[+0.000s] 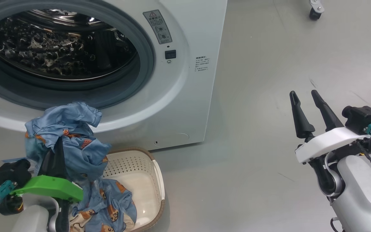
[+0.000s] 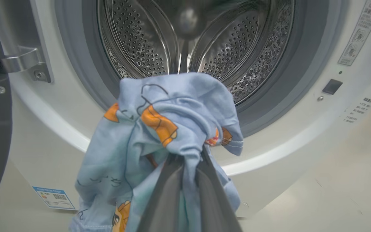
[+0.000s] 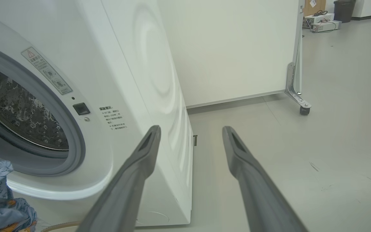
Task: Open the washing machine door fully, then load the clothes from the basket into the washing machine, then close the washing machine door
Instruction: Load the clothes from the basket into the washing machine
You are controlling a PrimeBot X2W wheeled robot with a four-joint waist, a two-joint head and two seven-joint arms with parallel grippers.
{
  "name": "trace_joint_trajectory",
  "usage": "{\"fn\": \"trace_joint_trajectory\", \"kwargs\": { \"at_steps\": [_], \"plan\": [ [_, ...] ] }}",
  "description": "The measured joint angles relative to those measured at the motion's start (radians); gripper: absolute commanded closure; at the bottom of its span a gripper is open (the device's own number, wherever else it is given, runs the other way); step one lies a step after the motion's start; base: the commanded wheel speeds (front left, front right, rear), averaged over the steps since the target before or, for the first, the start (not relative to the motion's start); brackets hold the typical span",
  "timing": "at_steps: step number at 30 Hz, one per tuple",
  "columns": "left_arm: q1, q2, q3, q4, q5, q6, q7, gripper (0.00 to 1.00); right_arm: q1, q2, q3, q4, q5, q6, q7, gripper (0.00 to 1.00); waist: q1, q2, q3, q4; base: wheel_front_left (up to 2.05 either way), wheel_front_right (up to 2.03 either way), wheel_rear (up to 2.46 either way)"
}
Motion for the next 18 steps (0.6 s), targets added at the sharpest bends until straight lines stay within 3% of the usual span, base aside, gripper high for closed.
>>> {"fn": "trace_joint_trajectory", "kwargs": {
  "at_steps": [18],
  "plan": [
    [0.123,0.004,0.057,-0.243,0.062,0.033,-0.002,1.0,0.036,-0.024,0.017,-0.011,0.0,0.0,0.0,0.0,0.0,0.0,-0.049,0.025,0.0,0.0,0.0]
  ]
}}
